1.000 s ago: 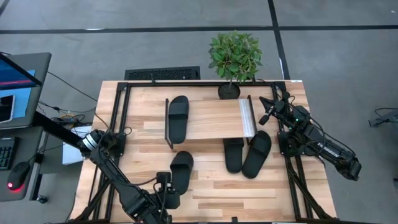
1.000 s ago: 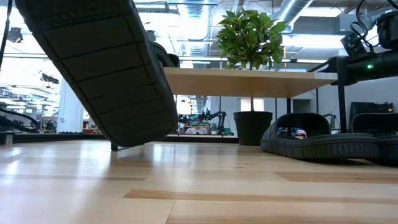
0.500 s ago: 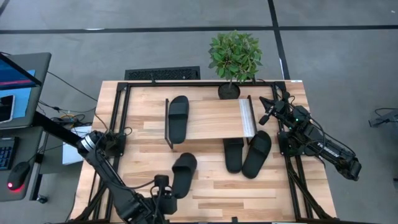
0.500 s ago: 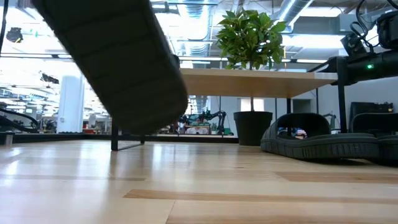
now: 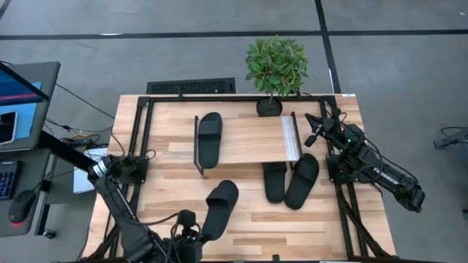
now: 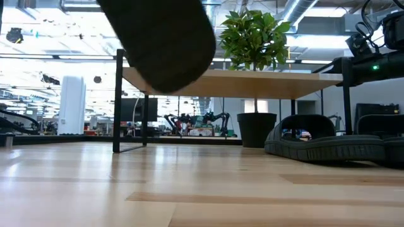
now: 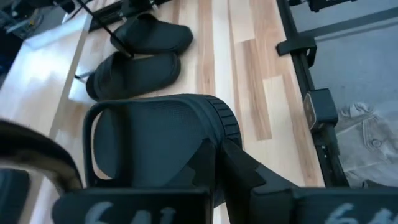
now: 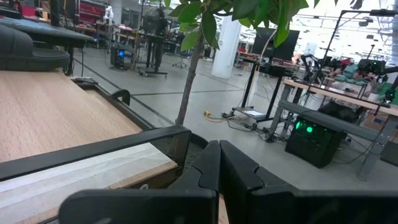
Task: Pick and place slides into the shelf
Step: Put the black slide on the shelf
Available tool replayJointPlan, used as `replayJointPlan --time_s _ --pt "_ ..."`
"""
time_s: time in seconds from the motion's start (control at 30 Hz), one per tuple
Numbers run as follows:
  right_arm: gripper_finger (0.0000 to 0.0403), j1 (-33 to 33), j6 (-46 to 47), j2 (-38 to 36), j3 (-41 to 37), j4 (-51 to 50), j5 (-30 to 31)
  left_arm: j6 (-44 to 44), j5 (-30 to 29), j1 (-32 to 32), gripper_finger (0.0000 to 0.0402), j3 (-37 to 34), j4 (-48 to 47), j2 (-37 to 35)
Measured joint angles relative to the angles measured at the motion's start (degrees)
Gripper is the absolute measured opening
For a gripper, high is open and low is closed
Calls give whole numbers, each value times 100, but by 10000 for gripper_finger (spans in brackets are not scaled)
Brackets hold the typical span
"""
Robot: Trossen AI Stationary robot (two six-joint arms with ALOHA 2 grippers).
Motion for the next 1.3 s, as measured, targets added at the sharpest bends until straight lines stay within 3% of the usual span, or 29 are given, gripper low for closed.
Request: replayJointPlan --time_s 0.93,1.3 --pt "0 1 0 1 0 -1 0 1146 -240 330 0 1144 -1000 7" --pt "0 1 0 1 0 1 0 2275 -243 770 0 1526 -1013 7"
